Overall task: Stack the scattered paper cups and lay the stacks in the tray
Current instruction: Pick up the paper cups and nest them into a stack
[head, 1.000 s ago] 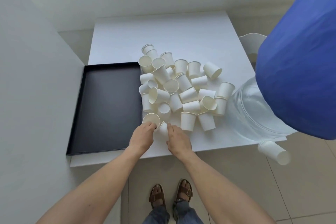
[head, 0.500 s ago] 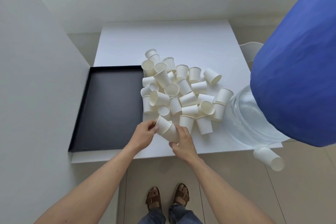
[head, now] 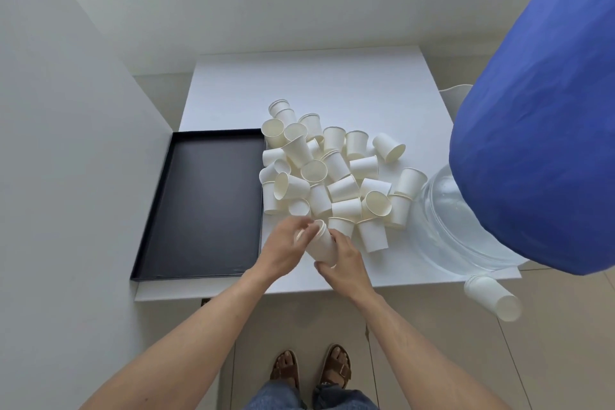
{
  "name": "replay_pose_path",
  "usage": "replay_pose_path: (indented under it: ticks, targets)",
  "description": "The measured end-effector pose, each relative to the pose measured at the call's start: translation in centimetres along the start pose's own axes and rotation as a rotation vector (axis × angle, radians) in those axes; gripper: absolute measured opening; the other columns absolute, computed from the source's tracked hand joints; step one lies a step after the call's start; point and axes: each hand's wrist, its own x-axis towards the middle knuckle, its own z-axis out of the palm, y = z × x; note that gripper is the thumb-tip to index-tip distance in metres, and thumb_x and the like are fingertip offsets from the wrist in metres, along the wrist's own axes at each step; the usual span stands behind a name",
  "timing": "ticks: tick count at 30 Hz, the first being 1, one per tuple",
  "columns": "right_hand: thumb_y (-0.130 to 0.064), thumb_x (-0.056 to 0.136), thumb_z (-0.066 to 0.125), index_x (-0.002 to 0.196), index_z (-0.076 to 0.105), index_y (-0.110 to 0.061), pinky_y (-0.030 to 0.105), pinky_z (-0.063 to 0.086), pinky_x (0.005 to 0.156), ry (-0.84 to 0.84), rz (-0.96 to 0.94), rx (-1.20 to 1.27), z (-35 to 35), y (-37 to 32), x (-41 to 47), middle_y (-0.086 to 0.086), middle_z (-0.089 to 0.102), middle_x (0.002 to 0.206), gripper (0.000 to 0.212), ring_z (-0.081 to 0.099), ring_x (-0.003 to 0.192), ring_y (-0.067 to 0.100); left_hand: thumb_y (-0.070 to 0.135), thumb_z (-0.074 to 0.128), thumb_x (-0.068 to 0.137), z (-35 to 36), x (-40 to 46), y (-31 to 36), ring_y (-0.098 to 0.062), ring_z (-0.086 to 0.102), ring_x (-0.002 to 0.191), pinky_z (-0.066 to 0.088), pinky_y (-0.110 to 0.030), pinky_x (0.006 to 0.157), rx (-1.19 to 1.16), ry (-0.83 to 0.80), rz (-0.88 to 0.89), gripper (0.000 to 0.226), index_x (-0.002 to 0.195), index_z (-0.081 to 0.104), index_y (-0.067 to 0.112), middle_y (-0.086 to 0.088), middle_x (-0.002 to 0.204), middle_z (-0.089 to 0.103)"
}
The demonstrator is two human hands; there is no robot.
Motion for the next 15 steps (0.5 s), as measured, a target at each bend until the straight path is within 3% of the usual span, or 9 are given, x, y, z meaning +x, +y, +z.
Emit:
replay_pose_path:
  ticks: [3,5,7,11,15]
  targets:
    - [-0.016,0.077,0.072,0.136,0.046,-0.017,0.034,0.047,0.092,0.029,0.034,0.022,-0.9,0.5,-0.1,0.003,0.057,0.123,0.064,0.054,0.109,0.022,0.031,0.064,0.092,-0.6,2.4,0.2,-0.014,0.056,0.101,0.041,-0.024,0.085,0.07,0.295,-0.095,0.034,0.12,0.062,0.012,0.001,0.108,0.058]
    - [-0.015,0.077,0.072,0.135,0.047,-0.017,0.034,0.047,0.092,0.048,0.049,0.044,-1.3,0.8,-0.3,0.002,0.056,0.122,0.063,0.054,0.109,0.021,0.032,0.064,0.091,-1.1,4.2,0.0,-0.023,0.053,0.112,0.043,-0.036,0.094,0.06,0.346,-0.263,0.045,0.13,0.056,0.012,-0.005,0.119,0.054]
    - [-0.014,0.077,0.072,0.133,0.049,-0.018,0.03,0.045,0.089,0.08,0.06,0.048,-1.5,1.0,-0.1,0.0,0.055,0.119,0.061,0.053,0.108,0.02,0.038,0.062,0.091,-1.5,6.1,-0.2,-0.027,0.048,0.121,0.043,-0.04,0.098,0.044,0.337,-0.401,0.052,0.136,0.05,0.015,-0.007,0.131,0.049]
    - [-0.012,0.075,0.073,0.131,0.049,-0.022,0.024,0.039,0.087,0.134,0.085,0.067,-1.7,1.4,-0.1,-0.006,0.051,0.117,0.062,0.05,0.105,0.013,0.044,0.061,0.091,-1.6,9.1,-0.2,-0.03,0.041,0.13,0.04,-0.041,0.102,0.154,0.273,-0.45,0.057,0.139,0.048,0.015,-0.009,0.141,0.045]
    - [-0.013,0.074,0.075,0.134,0.048,-0.023,0.024,0.038,0.088,0.176,0.101,0.06,-1.8,1.2,0.3,-0.008,0.051,0.118,0.066,0.048,0.104,0.01,0.037,0.054,0.094,-1.6,10.8,-0.1,-0.034,0.044,0.117,0.039,-0.042,0.092,0.353,0.185,-0.447,0.024,0.112,0.052,0.02,-0.01,0.121,0.054]
